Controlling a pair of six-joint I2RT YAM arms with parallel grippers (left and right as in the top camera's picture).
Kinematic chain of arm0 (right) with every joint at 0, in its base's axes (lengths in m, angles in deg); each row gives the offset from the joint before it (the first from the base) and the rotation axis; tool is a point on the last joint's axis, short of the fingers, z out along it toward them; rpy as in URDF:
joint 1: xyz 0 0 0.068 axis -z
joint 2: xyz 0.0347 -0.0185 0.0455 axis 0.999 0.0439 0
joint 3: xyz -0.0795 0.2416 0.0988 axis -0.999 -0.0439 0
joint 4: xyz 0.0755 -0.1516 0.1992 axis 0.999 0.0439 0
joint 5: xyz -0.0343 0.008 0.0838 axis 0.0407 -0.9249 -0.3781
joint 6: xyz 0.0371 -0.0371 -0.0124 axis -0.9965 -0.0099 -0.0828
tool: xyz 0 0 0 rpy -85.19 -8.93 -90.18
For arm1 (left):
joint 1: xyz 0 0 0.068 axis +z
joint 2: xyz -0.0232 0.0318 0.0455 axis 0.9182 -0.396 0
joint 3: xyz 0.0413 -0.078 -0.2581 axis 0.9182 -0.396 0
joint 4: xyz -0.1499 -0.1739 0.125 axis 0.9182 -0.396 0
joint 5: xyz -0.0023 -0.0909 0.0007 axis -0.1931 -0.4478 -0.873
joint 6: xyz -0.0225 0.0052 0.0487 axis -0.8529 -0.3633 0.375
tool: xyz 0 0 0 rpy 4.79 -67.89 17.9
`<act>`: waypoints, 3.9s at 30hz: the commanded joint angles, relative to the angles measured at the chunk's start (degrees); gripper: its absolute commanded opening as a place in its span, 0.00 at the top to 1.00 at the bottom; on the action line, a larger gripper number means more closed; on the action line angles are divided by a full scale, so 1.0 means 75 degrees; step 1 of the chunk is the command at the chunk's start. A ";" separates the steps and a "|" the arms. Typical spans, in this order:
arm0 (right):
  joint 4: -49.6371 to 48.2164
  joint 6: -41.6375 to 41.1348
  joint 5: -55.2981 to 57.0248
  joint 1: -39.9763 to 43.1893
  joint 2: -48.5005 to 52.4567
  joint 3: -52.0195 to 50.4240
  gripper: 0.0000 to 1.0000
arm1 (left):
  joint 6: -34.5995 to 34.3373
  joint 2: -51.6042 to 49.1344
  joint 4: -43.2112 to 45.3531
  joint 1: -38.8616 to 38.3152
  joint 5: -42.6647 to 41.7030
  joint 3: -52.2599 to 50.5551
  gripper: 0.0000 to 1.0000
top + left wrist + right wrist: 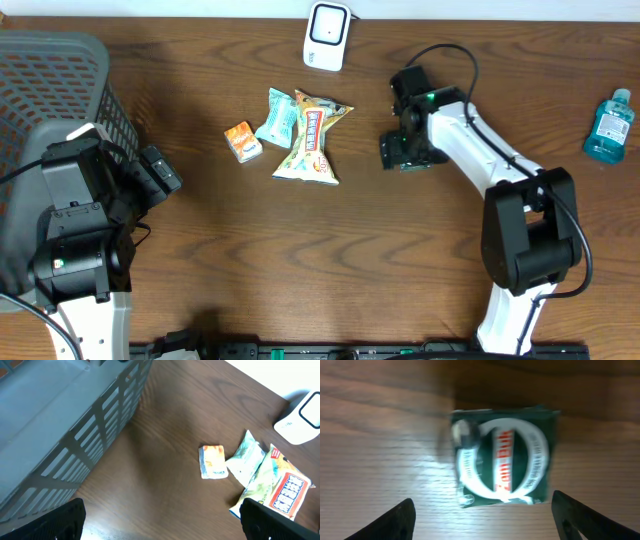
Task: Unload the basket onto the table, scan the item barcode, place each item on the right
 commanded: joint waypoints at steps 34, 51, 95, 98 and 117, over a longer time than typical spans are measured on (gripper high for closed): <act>-0.1233 0.0568 -0.0924 0.0350 0.0073 -0.1017 0.43 | -0.0067 -0.0012 -0.0003 0.0047 0.0093 0.0041 0.02; -0.1221 0.0813 -0.2279 0.0382 -0.0227 -0.0772 0.44 | -0.0067 -0.0012 -0.0003 0.0047 0.0093 0.0041 0.02; -0.2346 0.3340 -1.0509 0.0498 -0.1072 -0.0731 0.47 | -0.0067 -0.0012 -0.0003 0.0047 0.0093 0.0041 0.02; -0.2346 0.3340 -1.0509 0.0498 -0.1072 -0.0734 0.47 | -0.0067 -0.0012 -0.0003 0.0047 0.0093 0.0041 0.02; -0.1145 0.1778 -0.3541 0.0490 -0.1072 -0.0734 0.47 | -0.0067 -0.0012 -0.0003 0.0047 0.0093 0.0041 0.02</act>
